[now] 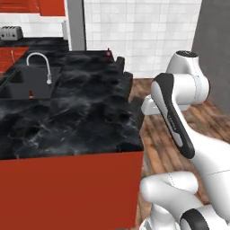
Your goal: Place the large bottle from the dining counter next to the other large bottle outside the sink, and place the small bottle from the dining counter next to the other small bottle inside the sink.
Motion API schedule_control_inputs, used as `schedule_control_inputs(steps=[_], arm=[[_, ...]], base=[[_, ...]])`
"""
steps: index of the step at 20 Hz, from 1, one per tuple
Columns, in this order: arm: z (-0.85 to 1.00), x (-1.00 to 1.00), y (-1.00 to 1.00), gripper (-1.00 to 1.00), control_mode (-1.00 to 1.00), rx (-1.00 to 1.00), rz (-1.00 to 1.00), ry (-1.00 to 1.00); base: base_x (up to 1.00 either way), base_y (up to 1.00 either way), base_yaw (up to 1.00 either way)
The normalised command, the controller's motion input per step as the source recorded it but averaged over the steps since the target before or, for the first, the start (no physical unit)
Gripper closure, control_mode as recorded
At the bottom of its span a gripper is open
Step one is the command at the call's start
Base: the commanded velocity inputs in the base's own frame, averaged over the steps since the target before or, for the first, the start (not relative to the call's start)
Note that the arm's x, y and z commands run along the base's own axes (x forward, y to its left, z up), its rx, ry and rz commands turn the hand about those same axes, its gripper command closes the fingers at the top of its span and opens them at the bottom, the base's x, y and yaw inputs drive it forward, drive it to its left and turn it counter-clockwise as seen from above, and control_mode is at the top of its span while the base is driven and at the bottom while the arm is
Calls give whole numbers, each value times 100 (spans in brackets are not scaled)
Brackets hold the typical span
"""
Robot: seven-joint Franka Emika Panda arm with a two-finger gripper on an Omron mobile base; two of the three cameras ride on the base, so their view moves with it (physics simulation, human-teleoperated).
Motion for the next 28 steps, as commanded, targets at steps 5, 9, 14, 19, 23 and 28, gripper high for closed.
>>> schedule_control_inputs(steps=[5,9,14,19,23,28], arm=[[0,0,0,-100,100,0,0,0],[0,0,0,-100,100,0,0,0],[0,0,0,-100,100,0,0,0],[0,0,0,-100,100,0,0,0],[0,0,0,-100,100,0,0,0],[0,0,0,-100,100,0,0,0]], base=[[17,-74,51],[3,-70,56],[9,-76,58],[19,-92,58],[35,-100,52],[43,-100,42]])
